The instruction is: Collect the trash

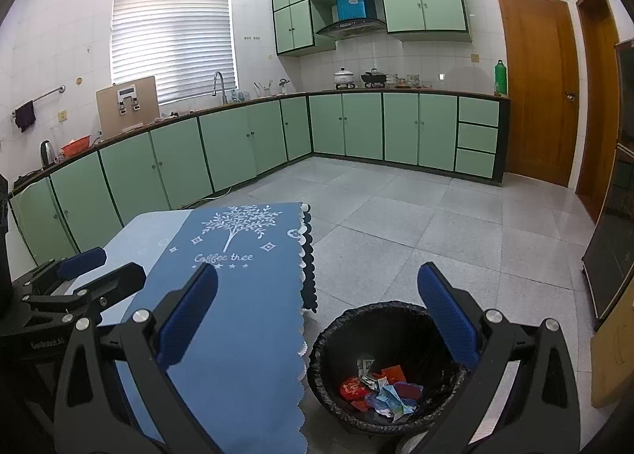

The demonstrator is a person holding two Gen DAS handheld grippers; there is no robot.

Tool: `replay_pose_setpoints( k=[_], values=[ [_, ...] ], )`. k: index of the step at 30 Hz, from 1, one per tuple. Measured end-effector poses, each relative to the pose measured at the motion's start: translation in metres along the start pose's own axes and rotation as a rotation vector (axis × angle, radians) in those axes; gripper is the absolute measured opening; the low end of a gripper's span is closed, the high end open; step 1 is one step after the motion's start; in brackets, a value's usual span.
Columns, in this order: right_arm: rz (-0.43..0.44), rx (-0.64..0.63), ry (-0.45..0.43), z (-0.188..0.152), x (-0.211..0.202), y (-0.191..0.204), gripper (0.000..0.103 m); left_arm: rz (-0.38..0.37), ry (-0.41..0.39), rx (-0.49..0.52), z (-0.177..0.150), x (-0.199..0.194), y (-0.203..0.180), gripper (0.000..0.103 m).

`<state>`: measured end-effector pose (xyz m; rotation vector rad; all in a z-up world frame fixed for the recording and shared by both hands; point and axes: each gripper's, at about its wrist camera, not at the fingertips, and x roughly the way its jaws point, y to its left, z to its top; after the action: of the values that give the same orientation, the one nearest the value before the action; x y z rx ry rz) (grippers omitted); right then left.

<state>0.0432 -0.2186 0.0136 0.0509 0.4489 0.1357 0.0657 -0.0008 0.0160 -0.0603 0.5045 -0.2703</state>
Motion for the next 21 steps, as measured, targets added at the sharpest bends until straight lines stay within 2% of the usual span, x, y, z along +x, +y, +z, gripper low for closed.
replay_pose_setpoints(
  k=[21],
  values=[
    [-0.017,0.014,0.019,-0.0046,0.0094,-0.0064,0.098,0.001,0.013,0.009,0.0010,0.0046,-0.0054,0.097]
  ],
)
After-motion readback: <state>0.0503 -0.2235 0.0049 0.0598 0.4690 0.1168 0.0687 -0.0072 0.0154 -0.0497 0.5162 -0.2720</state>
